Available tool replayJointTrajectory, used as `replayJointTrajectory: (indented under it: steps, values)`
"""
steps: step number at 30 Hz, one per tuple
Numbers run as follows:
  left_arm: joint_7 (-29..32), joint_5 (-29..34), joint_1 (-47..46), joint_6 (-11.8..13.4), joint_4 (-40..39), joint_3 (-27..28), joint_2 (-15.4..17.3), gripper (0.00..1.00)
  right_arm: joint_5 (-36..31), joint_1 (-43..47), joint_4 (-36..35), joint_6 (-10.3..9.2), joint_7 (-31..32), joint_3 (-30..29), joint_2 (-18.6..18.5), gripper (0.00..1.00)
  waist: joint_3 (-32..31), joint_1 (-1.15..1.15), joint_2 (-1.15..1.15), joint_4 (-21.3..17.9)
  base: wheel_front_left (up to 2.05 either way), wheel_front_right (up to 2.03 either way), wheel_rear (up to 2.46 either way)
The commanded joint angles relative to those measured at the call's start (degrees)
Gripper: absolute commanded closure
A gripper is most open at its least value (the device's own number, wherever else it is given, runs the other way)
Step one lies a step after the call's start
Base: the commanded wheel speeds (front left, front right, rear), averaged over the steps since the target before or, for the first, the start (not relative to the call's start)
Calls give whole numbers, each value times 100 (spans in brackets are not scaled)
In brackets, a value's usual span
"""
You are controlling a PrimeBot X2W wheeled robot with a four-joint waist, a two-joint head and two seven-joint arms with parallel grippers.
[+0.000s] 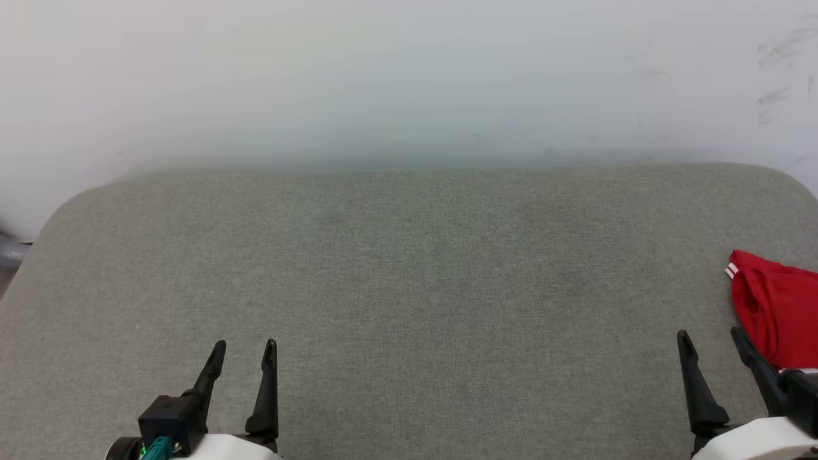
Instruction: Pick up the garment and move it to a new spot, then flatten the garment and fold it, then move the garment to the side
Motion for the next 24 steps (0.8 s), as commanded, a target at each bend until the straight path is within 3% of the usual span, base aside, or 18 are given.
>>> replayJointTrajectory:
  steps: [1,16,17,24]
  values:
    - [-24,39,62,-26,12,5,-8,0,7,87,-76,-7,42,8,33,0,-17,1,0,6,0,0,0]
    - [-25,88,47,-110,68,73,21,0,-14,129,-182,-7,80,75,77,0,-19,1,0,-23,0,0,0]
    - [0,51,68,-78,63,74,8,100,-5,109,-191,0,89,71,49,100,-19,1,0,-23,0,0,0]
    - [132,-401,65,-173,199,173,-130,100,549,12,108,0,75,90,53,100,-9,2,0,-21,0,0,0]
